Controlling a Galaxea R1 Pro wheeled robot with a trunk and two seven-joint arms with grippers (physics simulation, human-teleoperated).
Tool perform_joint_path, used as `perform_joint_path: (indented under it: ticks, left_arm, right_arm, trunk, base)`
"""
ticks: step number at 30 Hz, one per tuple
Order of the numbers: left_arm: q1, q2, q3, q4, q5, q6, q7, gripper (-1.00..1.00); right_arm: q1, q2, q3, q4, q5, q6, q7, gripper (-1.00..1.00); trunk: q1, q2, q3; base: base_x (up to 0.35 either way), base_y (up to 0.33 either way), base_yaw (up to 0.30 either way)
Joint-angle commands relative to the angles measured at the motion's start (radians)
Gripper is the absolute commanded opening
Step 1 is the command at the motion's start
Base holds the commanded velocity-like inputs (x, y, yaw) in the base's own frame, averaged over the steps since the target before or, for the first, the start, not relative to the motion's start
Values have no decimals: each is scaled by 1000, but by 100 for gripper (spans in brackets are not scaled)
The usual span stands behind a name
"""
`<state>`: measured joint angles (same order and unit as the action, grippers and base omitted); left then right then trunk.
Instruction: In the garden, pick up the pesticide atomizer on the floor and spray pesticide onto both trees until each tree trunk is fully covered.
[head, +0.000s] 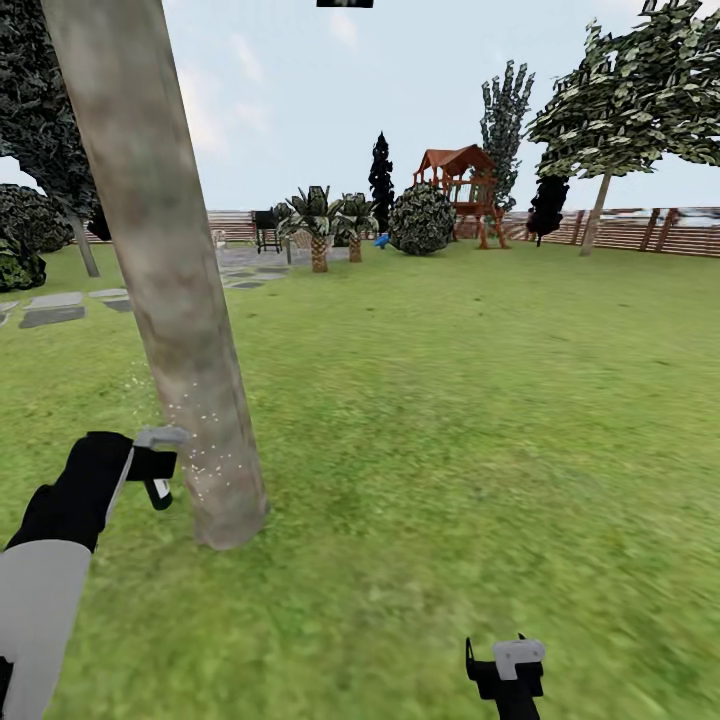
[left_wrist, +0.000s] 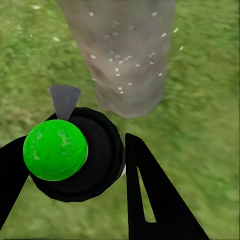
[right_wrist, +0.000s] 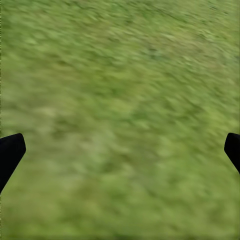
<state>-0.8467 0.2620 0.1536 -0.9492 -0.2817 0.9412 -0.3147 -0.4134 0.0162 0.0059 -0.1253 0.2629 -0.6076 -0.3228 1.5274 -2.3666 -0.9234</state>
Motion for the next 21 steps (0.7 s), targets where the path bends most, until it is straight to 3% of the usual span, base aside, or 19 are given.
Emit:
perform_joint_path:
  ticks: [1,9,18,21]
  left_arm:
    - [-1,3,0,-1,-6,5,-10,-100]
    - [0,10,0,0,-10,4,-6,-100]
    - [1,10,-3,0,-14,4,0,-100]
    - [1,10,-4,0,-14,4,1,-100]
  right_arm:
    - [-1,0,0,1,10,0,-10,100]
    - [-1,-1,0,1,10,0,-12,100]
    - [-1,-1,0,0,10,0,-12,100]
    - [-1,-1,0,0,10,0,-12,100]
  trunk:
    - [0,0,-1]
    - [0,0,-1]
    - [0,0,-1]
    - [0,0,-1]
  base:
    - [0,0,0]
    - [20,-25,0]
    - [136,-227,4]
    - [13,-273,184]
